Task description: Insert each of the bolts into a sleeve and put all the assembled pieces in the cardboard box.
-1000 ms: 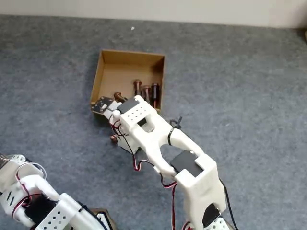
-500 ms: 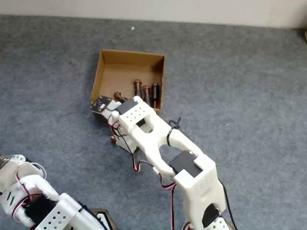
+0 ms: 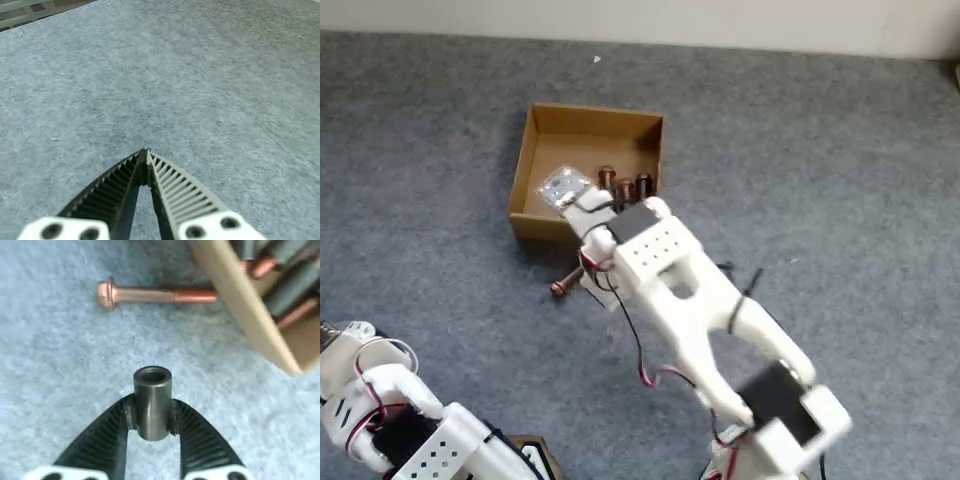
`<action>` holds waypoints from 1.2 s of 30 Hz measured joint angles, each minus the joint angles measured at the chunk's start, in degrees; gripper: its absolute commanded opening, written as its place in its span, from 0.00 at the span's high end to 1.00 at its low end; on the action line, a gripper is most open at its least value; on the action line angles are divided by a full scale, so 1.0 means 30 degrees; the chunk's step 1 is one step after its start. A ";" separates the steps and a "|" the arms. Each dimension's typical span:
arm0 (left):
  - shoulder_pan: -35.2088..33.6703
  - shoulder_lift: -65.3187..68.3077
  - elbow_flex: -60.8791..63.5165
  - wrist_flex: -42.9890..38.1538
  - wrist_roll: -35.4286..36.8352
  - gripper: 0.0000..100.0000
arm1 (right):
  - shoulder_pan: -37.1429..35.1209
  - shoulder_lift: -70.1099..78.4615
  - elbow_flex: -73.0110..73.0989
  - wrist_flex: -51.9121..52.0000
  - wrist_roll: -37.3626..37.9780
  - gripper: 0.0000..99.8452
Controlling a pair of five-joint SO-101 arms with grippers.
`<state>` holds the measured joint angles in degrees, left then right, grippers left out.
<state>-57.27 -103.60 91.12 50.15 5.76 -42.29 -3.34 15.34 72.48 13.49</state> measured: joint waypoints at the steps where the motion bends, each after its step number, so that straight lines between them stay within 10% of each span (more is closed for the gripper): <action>1: 0.0234 0.0000 0.0000 0.0000 0.0000 0.99 | 0.0029 -0.0791 0.0410 0.0000 -0.0410 1.00; 17: 0.5509 0.0000 0.0000 0.0322 -0.1963 0.99 | 0.4718 -1.0374 0.8352 -0.1641 -0.4132 1.00; 36: 1.5883 0.0059 -0.4249 0.6740 -0.7414 0.93 | 0.7004 -1.4330 1.6117 -0.8762 -0.5333 1.00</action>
<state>-9.63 -103.43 78.37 70.37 -16.48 -21.27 -46.33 63.69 46.20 -2.51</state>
